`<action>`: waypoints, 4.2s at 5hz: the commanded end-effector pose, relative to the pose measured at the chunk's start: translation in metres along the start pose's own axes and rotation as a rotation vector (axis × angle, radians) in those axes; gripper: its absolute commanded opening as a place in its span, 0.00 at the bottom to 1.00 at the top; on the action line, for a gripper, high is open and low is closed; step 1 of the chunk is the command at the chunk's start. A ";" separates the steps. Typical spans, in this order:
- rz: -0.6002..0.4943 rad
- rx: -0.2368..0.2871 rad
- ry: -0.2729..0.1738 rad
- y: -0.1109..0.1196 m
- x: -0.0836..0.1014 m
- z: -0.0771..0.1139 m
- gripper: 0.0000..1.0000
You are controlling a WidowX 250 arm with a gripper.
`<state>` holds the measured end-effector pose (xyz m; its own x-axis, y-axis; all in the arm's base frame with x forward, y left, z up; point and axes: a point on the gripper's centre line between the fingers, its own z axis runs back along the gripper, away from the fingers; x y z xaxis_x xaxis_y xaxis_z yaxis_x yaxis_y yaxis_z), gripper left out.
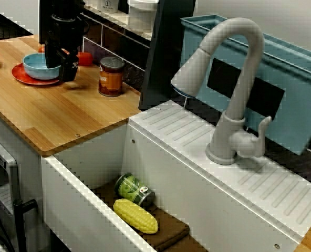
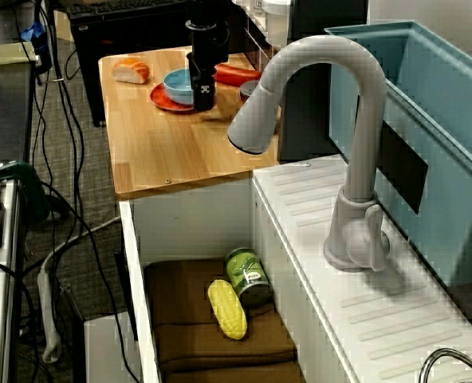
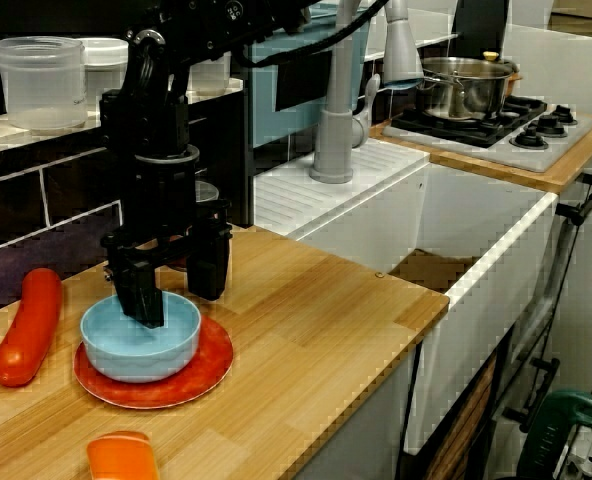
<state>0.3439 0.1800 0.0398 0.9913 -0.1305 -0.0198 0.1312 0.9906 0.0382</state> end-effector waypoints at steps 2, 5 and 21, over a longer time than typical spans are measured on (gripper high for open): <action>-0.065 0.001 -0.045 -0.040 -0.016 0.027 1.00; -0.143 -0.016 -0.076 -0.074 -0.040 0.041 1.00; -0.036 -0.003 -0.032 -0.100 -0.012 0.019 1.00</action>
<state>0.3136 0.0788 0.0359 0.9840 -0.1734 -0.0415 0.1739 0.9847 0.0075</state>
